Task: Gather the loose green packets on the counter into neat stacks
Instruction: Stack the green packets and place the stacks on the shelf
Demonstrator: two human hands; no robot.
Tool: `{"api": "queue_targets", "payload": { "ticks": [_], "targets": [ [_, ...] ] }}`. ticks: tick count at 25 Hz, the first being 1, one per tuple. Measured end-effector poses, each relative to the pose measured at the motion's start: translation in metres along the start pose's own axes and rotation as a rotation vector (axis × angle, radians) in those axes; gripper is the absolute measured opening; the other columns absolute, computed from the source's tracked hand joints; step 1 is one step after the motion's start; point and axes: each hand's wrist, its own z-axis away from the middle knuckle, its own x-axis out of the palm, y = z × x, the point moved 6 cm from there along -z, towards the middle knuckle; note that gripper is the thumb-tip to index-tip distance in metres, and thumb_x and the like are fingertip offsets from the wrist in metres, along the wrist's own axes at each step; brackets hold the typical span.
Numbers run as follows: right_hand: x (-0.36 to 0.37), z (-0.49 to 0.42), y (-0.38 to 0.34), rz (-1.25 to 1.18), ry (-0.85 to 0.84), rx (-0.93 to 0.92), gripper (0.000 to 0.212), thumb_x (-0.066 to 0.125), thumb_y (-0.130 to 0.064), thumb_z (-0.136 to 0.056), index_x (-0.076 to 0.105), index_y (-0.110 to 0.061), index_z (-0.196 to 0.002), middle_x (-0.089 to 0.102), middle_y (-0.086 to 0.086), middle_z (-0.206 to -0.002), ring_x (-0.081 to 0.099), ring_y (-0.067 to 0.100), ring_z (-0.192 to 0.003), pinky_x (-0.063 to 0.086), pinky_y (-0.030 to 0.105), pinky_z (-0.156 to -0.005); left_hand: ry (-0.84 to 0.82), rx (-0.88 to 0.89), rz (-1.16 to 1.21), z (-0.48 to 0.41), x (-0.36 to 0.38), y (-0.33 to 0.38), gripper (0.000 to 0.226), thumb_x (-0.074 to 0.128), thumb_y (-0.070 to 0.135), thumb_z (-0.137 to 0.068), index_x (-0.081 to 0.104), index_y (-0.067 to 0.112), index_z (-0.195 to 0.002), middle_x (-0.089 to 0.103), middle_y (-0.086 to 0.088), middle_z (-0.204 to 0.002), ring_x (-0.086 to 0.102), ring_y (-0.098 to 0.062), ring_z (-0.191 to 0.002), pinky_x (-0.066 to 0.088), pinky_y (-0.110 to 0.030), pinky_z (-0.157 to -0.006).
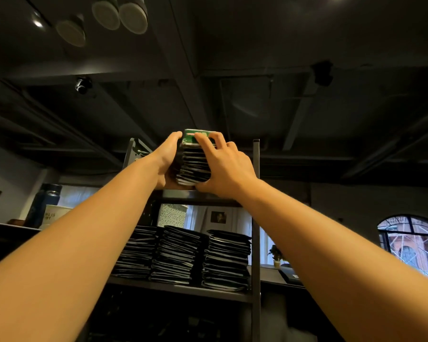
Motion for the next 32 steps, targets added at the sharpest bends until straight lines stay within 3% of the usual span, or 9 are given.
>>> {"api": "queue_targets", "payload": {
  "ticks": [4, 6, 8, 11, 16, 20, 23, 28, 32],
  "targets": [
    [0.011, -0.02, 0.009, -0.091, -0.205, 0.107, 0.102, 0.075, -0.047, -0.07, 0.01, -0.029, -0.147, 0.032, 0.006, -0.14, 0.047, 0.033, -0.119, 0.044, 0.046, -0.091, 0.172, 0.133, -0.038, -0.002, 0.003, -0.015, 0.051, 0.026, 0.044, -0.098, 0.057, 0.009, -0.117, 0.064, -0.014, -0.111, 0.062, -0.026, -0.095, 0.053, -0.034, -0.065],
    [0.015, -0.027, 0.008, -0.147, -0.241, 0.121, 0.102, 0.076, -0.046, -0.069, 0.012, -0.026, -0.146, 0.036, 0.006, -0.136, 0.048, 0.032, -0.118, 0.045, 0.047, -0.095, 0.353, 0.255, -0.284, 0.007, 0.002, -0.023, 0.04, 0.034, 0.028, -0.097, 0.049, 0.004, -0.124, 0.054, -0.017, -0.127, 0.054, -0.03, -0.111, 0.049, -0.037, -0.083],
    [0.02, -0.033, 0.006, -0.198, -0.266, 0.12, 0.101, 0.078, -0.045, -0.068, 0.015, -0.022, -0.144, 0.037, 0.007, -0.134, 0.048, 0.031, -0.118, 0.045, 0.049, -0.097, 0.431, 0.392, -0.511, 0.019, 0.004, -0.034, 0.049, 0.039, 0.02, -0.098, 0.026, 0.005, -0.144, 0.036, -0.016, -0.145, 0.036, -0.03, -0.132, 0.035, -0.037, -0.101],
    [0.029, -0.043, 0.002, -0.233, -0.301, 0.117, 0.1, 0.079, -0.039, -0.069, 0.016, -0.024, -0.146, 0.031, 0.008, -0.141, 0.044, 0.033, -0.123, 0.044, 0.048, -0.099, 0.437, 0.518, -0.759, 0.028, 0.006, -0.056, 0.075, 0.045, 0.025, -0.097, -0.007, 0.014, -0.151, 0.0, -0.005, -0.159, 0.007, -0.023, -0.145, 0.02, -0.038, -0.113],
    [0.055, -0.052, -0.005, -0.283, -0.36, 0.144, 0.105, 0.075, -0.034, -0.075, 0.001, -0.031, -0.15, 0.006, 0.008, -0.153, 0.031, 0.038, -0.133, 0.038, 0.049, -0.105, 0.451, 0.492, -1.042, 0.014, 0.003, -0.084, 0.079, 0.037, 0.041, -0.097, -0.017, 0.015, -0.149, -0.025, 0.001, -0.156, -0.02, -0.016, -0.144, 0.003, -0.041, -0.117],
    [0.057, -0.048, 0.0, -0.42, -0.308, 0.178, 0.111, 0.074, -0.027, -0.078, -0.012, -0.03, -0.149, -0.005, 0.008, -0.158, 0.026, 0.038, -0.138, 0.033, 0.049, -0.109, 0.459, 0.477, -1.073, 0.015, 0.0, -0.087, 0.075, 0.033, 0.044, -0.098, -0.016, 0.017, -0.149, -0.024, 0.003, -0.156, -0.022, -0.015, -0.143, -0.005, -0.04, -0.116],
    [0.04, -0.029, 0.006, -0.41, -0.201, 0.133, 0.096, 0.065, -0.022, -0.086, -0.006, -0.023, -0.15, 0.005, 0.008, -0.158, 0.038, 0.034, -0.132, 0.041, 0.045, -0.104, 0.452, 0.468, -1.179, 0.021, 0.001, -0.082, 0.078, 0.036, 0.046, -0.097, -0.013, 0.016, -0.15, -0.022, 0.001, -0.157, -0.019, -0.016, -0.144, -0.002, -0.039, -0.117],
    [0.001, 0.023, 0.016, -0.202, -0.108, -0.003, 0.056, 0.049, -0.023, -0.095, 0.028, -0.015, -0.146, 0.034, 0.006, -0.147, 0.041, 0.025, -0.129, 0.044, 0.041, -0.1, 0.289, 0.641, -1.067, 0.051, 0.021, -0.063, 0.064, 0.036, 0.04, -0.099, 0.004, 0.021, -0.151, 0.003, 0.004, -0.16, -0.001, -0.011, -0.146, 0.003, -0.037, -0.116],
    [-0.022, 0.075, 0.026, -0.039, -0.185, -0.012, 0.036, 0.044, -0.025, -0.095, 0.05, -0.017, -0.13, 0.054, 0.005, -0.125, 0.049, 0.025, -0.115, 0.048, 0.043, -0.089, -0.017, 0.631, -1.148, 0.081, 0.044, -0.064, 0.059, 0.036, 0.04, -0.098, 0.011, 0.027, -0.15, 0.015, 0.009, -0.157, 0.014, -0.009, -0.144, 0.012, -0.035, -0.115]
  ]
}}
